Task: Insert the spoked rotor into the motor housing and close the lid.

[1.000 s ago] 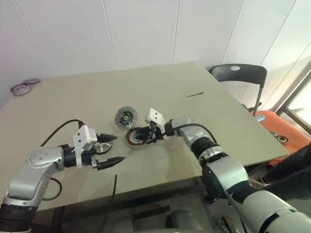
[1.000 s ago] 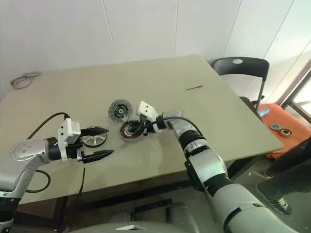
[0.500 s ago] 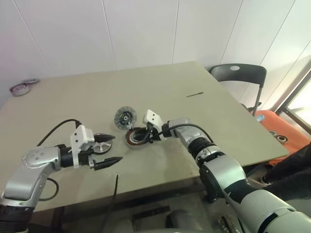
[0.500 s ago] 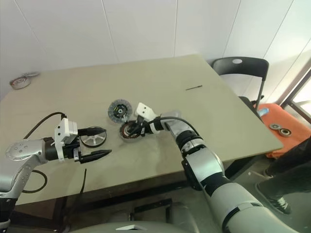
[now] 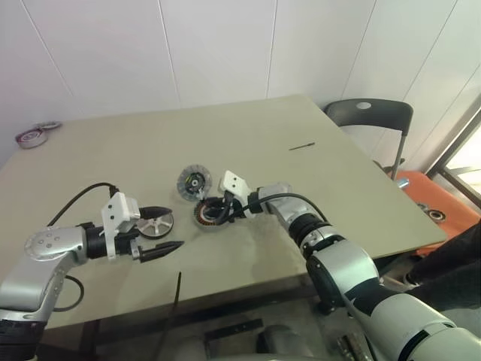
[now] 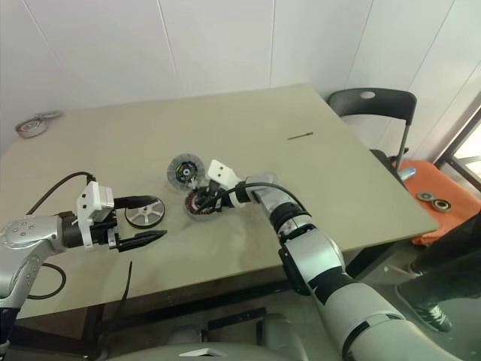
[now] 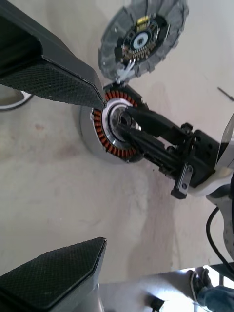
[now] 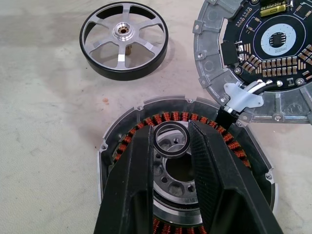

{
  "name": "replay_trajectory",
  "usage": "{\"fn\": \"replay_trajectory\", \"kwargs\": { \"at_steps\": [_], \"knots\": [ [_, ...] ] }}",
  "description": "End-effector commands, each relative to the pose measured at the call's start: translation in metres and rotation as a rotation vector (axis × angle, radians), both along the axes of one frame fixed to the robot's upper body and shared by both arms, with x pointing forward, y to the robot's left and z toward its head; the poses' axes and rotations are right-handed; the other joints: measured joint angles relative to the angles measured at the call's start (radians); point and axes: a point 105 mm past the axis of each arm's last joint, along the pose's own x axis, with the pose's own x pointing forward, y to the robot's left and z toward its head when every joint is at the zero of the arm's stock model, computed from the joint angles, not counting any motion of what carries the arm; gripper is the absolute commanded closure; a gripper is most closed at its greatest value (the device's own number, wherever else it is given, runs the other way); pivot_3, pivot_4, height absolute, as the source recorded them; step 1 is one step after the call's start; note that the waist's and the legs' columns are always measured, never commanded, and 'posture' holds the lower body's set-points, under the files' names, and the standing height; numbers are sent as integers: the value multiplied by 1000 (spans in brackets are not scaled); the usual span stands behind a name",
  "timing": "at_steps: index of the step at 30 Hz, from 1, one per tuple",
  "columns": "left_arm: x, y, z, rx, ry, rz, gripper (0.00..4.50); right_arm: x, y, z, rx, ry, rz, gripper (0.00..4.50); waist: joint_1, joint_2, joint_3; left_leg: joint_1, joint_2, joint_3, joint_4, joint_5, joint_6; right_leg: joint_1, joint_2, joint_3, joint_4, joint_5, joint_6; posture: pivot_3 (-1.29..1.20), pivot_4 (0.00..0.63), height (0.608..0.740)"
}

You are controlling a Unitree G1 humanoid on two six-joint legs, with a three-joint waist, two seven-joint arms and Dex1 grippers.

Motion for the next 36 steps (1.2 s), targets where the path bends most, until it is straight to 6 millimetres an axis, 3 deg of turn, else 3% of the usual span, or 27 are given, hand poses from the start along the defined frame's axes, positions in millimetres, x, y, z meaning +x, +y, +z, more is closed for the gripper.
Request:
{"fn": "replay_trajectory", "kwargs": {
  "at_steps": [1, 22, 36],
  "knots": [
    [3, 2, 8, 12, -48, 8, 0, 6, 5, 17, 22, -53, 9, 3565, 0, 0, 0, 0, 0, 0, 0, 0, 0, 0, 0, 0, 0, 0, 0, 0, 0, 740],
    [4, 11, 5, 44, -47, 4, 0, 10, -3, 17, 6, -68, -6, 3565, 0, 0, 0, 0, 0, 0, 0, 0, 0, -1, 0, 0, 0, 0, 0, 0, 0, 740],
    [6, 6, 8, 21, -58, 1, 0, 7, -10, -2, -48, -45, -25, 3565, 0, 0, 0, 0, 0, 1, 0, 0, 0, -1, 0, 0, 0, 0, 0, 0, 0, 740]
  ]
}}
